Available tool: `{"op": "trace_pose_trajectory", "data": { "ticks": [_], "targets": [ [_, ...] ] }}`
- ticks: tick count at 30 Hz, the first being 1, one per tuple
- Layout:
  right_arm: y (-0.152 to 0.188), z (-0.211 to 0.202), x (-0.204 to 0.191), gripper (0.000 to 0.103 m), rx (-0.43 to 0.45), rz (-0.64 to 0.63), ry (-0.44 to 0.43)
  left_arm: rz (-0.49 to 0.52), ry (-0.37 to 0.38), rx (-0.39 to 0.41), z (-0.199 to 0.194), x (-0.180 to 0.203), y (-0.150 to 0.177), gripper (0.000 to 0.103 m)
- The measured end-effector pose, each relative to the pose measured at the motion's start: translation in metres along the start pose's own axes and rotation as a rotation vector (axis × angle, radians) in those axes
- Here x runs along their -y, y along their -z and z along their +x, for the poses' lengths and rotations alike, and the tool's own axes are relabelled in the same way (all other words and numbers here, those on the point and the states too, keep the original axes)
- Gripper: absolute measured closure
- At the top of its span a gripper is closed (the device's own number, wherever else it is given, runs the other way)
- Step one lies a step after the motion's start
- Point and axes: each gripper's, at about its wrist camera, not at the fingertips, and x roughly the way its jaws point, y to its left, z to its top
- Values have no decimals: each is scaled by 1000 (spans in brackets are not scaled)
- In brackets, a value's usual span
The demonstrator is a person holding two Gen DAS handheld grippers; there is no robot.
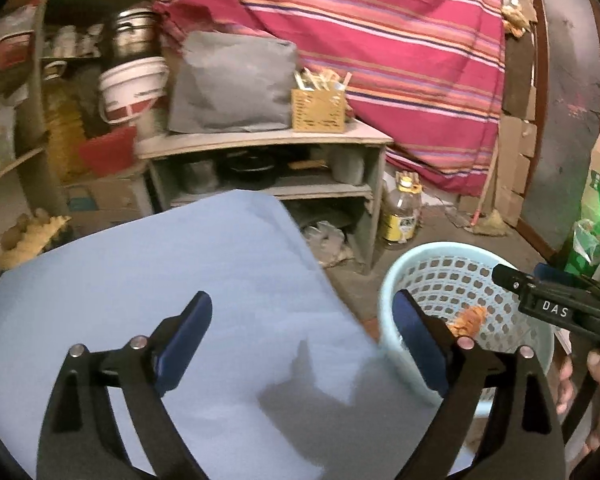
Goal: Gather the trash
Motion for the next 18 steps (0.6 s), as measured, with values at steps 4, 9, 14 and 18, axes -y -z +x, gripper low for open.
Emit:
{"op": "trace_pose_trajectory", "data": {
  "ticks": [4, 9, 14, 18],
  "targets": [
    [13, -16, -23, 5, 16, -47, -8, -31, -42, 34, -38, -32, 15, 9],
    [34, -54, -62, 4, 75, -104, -32, -50, -114, 77, -88, -67, 41, 7],
    [70, -97, -111, 4, 160, -201, -35, -63, -184, 110, -133, -96, 74, 5],
    [104, -126, -144, 4, 217, -231, -95, -102, -226, 118, -165, -120, 106, 5]
  ]
}}
